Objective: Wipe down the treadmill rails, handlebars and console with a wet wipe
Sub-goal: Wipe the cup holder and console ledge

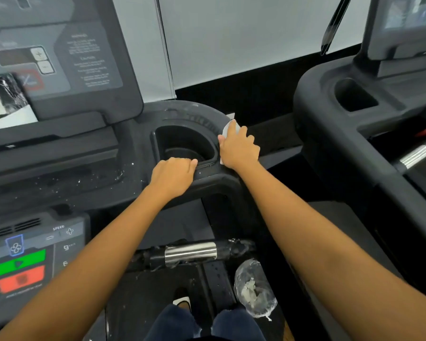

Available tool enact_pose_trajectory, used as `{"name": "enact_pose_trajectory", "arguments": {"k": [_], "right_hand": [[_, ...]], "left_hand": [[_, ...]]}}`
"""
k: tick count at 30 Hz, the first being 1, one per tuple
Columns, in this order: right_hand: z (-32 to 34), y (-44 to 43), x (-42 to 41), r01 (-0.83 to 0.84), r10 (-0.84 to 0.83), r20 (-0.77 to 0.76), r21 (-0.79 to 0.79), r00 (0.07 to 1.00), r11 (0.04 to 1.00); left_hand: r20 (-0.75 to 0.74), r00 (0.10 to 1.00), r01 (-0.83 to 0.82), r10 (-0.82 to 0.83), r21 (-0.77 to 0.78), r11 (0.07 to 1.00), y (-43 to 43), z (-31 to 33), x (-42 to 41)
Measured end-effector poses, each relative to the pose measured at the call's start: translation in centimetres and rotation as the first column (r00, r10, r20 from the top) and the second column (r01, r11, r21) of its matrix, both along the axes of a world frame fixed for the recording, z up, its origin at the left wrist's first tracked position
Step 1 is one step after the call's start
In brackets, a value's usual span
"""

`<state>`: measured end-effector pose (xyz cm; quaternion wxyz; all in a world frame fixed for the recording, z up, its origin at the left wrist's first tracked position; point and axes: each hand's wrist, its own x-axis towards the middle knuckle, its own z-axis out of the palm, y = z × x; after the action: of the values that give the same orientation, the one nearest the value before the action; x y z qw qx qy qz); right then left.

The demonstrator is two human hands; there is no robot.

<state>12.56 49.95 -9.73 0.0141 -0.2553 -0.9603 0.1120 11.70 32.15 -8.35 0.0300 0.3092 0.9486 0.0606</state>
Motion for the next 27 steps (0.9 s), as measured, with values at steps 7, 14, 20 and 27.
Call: {"name": "enact_pose_trajectory", "arguments": {"k": [7, 14, 20, 27], "right_hand": [[0.0, -0.3, 1.2, -0.041, 0.043, -0.024, 0.063, 0.999, 0.997], [-0.2, -0.5, 1.7, -0.086, 0.09, -0.035, 0.112, 0.995, 0.99], [1.1, -1.7, -6.3, -0.079, 0.074, 0.077, 0.064, 0.994, 0.995], [-0.6, -3.0, -0.4, -0.301, 0.302, 0.026, 0.181, 0.953, 0.936]], "left_hand": [[-0.168, 0.986, 0.006, 0.009, 0.091, 0.996, -0.6, -2.1, 0.9], [-0.162, 0.985, -0.046, 0.057, 0.073, 0.996, -0.3, -2.5, 0.8], [-0.075, 0.997, 0.029, -0.029, 0.007, 1.0, 0.1, -1.4, -0.8], [-0.025, 0.999, 0.031, -0.03, 0.032, 0.999, 0.0, -1.2, -1.0]]}}
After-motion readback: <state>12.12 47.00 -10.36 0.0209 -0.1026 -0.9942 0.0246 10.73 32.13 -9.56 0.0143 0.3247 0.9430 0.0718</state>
